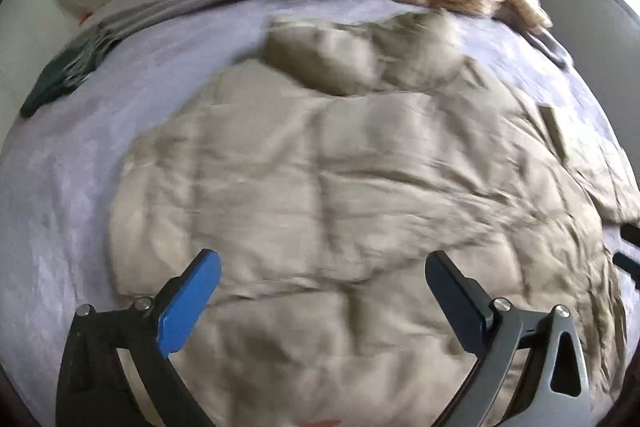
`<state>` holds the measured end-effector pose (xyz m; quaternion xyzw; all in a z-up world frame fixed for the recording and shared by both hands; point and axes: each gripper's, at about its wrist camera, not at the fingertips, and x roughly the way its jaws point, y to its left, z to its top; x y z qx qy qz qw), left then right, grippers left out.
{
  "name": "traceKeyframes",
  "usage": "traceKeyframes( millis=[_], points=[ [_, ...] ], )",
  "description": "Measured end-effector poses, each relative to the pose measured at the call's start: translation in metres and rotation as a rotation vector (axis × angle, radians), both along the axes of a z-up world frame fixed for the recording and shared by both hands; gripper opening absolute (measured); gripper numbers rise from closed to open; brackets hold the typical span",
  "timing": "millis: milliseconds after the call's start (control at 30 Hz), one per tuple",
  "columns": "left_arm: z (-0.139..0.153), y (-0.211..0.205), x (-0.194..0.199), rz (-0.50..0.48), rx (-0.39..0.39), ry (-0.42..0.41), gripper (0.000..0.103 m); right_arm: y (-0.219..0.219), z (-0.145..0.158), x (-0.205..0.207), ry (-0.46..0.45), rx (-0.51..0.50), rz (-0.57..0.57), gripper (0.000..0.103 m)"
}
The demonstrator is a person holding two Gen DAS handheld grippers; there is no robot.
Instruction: Fold large clothes
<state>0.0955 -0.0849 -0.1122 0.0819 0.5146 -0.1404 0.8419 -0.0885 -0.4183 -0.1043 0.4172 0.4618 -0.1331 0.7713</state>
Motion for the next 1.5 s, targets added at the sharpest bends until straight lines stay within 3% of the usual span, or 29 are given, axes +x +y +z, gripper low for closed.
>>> traceKeyframes(
  millis=[167,267,467,767,833,867,900,967,1067,1233,1400,1500],
  points=[
    [-0.001,-0.051,-0.01,-0.038,0.008,0.043,0.102,-0.061,-0.009,-0.033,0.014,0.036,-0.111,0.082],
    [-0.004,-0.073,-0.013,-0.051,0.002,0.074,0.102,-0.102,-0.019,-0.054,-0.015,0.093,-0.221,0.102],
    [-0.005,-0.112,-0.03,-0.087,0.017,0.089,0.102,-0.175,-0.031,-0.085,-0.115,0.157,-0.394,0.103],
    [0.006,-0.137,-0.037,-0.078,-0.003,0.089,0.102,-0.253,-0.049,-0.088,-0.315,0.36,-0.572,0.103],
    [0.009,-0.137,-0.038,-0.073,-0.008,0.081,0.102,-0.263,-0.052,-0.085,-0.347,0.405,-0.606,0.098],
    [0.011,-0.137,-0.037,-0.065,-0.012,0.076,0.102,-0.266,-0.054,-0.082,-0.356,0.436,-0.621,0.079],
    [0.012,-0.136,-0.036,-0.057,-0.018,0.074,0.102,-0.268,-0.055,-0.078,-0.354,0.465,-0.625,0.043],
    [0.016,-0.13,-0.036,-0.035,-0.024,0.062,0.102,-0.271,-0.062,-0.065,-0.349,0.542,-0.595,0.004],
    [0.024,-0.116,-0.035,-0.007,-0.016,0.032,0.102,-0.267,-0.047,-0.053,-0.368,0.506,-0.546,0.004],
    [0.03,-0.082,-0.028,0.048,-0.033,0.018,0.102,-0.238,0.012,-0.002,-0.402,0.338,-0.322,0.004],
    [0.031,-0.04,-0.018,0.122,-0.014,-0.015,0.102,-0.145,0.08,0.079,-0.396,0.077,0.037,0.005],
    [0.029,-0.019,-0.012,0.159,-0.011,-0.02,0.102,-0.07,0.099,0.121,-0.382,-0.076,0.237,0.005]
  ],
)
